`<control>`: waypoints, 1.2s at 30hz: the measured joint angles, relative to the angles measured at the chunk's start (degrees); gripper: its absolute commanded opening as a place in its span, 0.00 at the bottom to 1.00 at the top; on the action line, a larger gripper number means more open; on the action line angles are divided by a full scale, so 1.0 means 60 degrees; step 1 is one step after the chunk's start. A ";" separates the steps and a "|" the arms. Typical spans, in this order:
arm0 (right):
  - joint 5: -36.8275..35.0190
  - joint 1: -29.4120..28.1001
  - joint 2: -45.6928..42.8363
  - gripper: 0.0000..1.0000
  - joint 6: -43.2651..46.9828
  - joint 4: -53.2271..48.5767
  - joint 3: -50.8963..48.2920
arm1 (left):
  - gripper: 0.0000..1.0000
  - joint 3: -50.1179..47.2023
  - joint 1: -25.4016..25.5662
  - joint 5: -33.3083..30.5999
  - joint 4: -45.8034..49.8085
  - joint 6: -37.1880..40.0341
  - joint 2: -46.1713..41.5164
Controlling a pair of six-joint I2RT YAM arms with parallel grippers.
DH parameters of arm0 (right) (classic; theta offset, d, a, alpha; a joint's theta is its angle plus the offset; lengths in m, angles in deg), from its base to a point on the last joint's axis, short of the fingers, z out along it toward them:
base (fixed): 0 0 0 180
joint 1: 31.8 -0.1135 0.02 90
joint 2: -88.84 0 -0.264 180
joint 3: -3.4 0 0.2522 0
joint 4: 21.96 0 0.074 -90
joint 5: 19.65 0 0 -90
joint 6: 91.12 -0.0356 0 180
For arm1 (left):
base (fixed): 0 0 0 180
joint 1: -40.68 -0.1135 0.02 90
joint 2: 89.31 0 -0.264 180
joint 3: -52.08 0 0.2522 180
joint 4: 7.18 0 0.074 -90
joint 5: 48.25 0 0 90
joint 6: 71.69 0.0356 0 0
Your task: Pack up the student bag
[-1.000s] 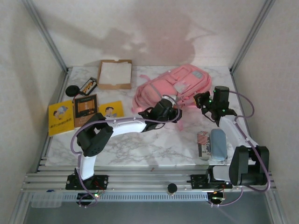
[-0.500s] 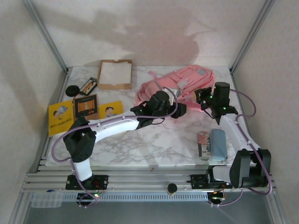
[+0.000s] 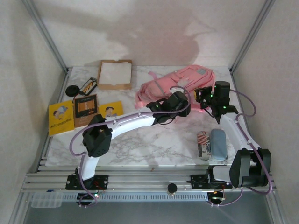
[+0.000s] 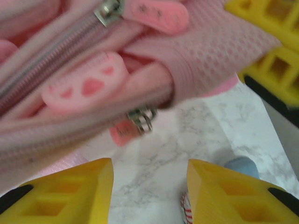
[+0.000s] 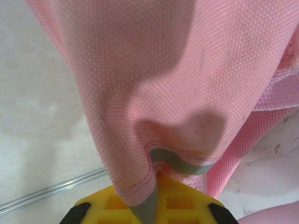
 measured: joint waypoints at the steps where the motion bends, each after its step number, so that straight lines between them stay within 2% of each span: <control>1: 0.0000 0.0000 0.0000 0.00 -0.0040 0.0000 0.0000 | 0.46 0.0095 0.0000 -0.0149 0.0076 -0.0036 0.0069; 7: -0.0025 0.0000 0.0000 0.00 -0.0124 0.0004 0.0000 | 0.44 0.0907 0.0000 -0.0652 0.0532 -0.0033 0.0554; 13: -0.0066 0.0004 0.0011 0.00 -0.0153 0.0007 0.0000 | 0.38 0.1475 0.0000 -0.0594 0.0583 0.0040 0.0976; 17: -0.0076 0.0004 0.0018 0.00 -0.0153 0.0007 0.0000 | 0.31 0.1665 0.0000 -0.0637 0.0659 -0.0004 0.1158; 28: -0.0102 0.0004 0.0047 0.00 -0.0142 0.0011 0.0000 | 0.00 0.1643 -0.0066 -0.0823 0.0707 -0.0080 0.1191; 32: 0.0004 0.0117 0.0113 0.00 -0.0055 -0.0007 0.0000 | 0.00 0.1253 -0.0062 -0.0841 0.0601 -0.0117 0.1064; 36: 0.0233 0.0448 0.0331 0.00 0.0219 -0.0149 0.0033 | 0.00 -0.0098 -0.0084 -0.0776 0.0499 -0.0219 0.0299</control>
